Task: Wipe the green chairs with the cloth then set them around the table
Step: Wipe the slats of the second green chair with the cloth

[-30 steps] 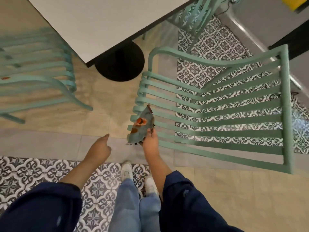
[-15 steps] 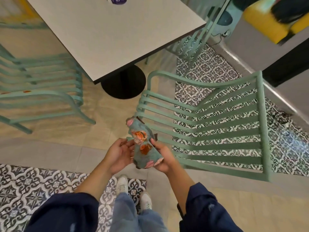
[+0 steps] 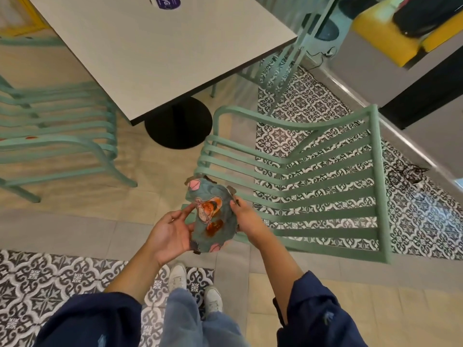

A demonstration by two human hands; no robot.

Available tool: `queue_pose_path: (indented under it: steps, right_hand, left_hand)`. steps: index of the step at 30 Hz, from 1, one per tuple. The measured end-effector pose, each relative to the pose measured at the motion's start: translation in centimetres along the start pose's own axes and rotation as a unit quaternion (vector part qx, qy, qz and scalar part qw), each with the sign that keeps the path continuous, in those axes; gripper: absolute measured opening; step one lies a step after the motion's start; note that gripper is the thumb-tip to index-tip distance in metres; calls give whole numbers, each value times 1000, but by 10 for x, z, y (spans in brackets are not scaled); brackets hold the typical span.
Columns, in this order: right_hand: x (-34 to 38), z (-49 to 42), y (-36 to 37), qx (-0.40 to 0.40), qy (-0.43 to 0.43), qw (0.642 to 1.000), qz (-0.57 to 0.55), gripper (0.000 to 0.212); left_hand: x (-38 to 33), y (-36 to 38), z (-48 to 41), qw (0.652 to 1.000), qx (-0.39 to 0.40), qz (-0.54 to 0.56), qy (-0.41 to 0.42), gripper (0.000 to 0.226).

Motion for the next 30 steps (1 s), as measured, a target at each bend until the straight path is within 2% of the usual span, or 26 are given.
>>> queue_pose_path:
  steps: [2, 4, 5, 7, 9, 11, 12, 14, 16, 18, 19, 22, 24, 26, 28, 30]
  right_hand:
    - [-2, 2, -7, -7, -2, 1000, -14, 32]
    - [-7, 4, -12, -13, -3, 1000, -21, 29]
    - [-7, 5, -14, -15, -8, 1000, -24, 26]
    - [-8, 7, -15, -23, -15, 999, -30, 22]
    - [-8, 8, -12, -34, -23, 999, -35, 22]
    - [-6, 7, -3, -39, -36, 998, -22, 25]
    - [-7, 5, 2, -39, -39, 998, -16, 26]
    - [-9, 3, 13, -33, -37, 998, -28, 25]
    - [-20, -1, 25, -17, -4, 997, -76, 20]
    - [-36, -7, 28, -21, 31, 992, -117, 29]
    - [-43, -8, 26, -30, 43, 989, -135, 34]
    - [-57, -10, 5, -88, 49, 977, -188, 33]
    - [-60, -13, -18, -154, 44, 978, -136, 31]
    - [-58, -17, -46, -227, 42, 973, -22, 34]
    - [-55, -25, -75, -269, 40, 959, 84, 34]
    - [-57, -35, -100, -293, 42, 935, 194, 31]
  left_hand:
    - [-5, -3, 1, 999, -31, -39, 9, 54]
    - [-13, -8, 1, 991, -86, -95, 33, 27]
    - [-19, -11, 1, 982, -116, -137, 57, 23]
    - [-32, -15, 1, 952, -171, -233, 105, 32]
    - [-47, -16, 7, 899, -222, -340, 166, 47]
    - [-58, -2, 14, 824, -238, -466, 216, 74]
    - [-59, 13, 17, 789, -227, -522, 233, 81]
    - [-48, 43, 19, 739, -188, -599, 243, 85]
    - [-31, 65, 17, 680, -147, -679, 235, 85]
    - [-17, 72, 10, 633, -119, -732, 220, 86]
    - [-12, 72, 7, 631, -110, -739, 210, 87]
    - [-2, 61, -6, 690, -85, -698, 168, 86]
    - [-2, 45, -12, 720, -94, -668, 162, 79]
    - [-10, 21, -15, 730, -124, -650, 170, 68]
    - [-18, -3, -18, 702, -150, -677, 164, 56]
    - [-14, -27, -29, 651, -144, -735, 123, 52]
Point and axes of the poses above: each hand's wrist, its own z-axis away from the middle knuckle, its own y-axis out of the palm, x = y × z, the point moved 9 cm from there along -z, towards the middle knuckle, and after that the axes turned 8 degrees about y, right-handed, at the moved point
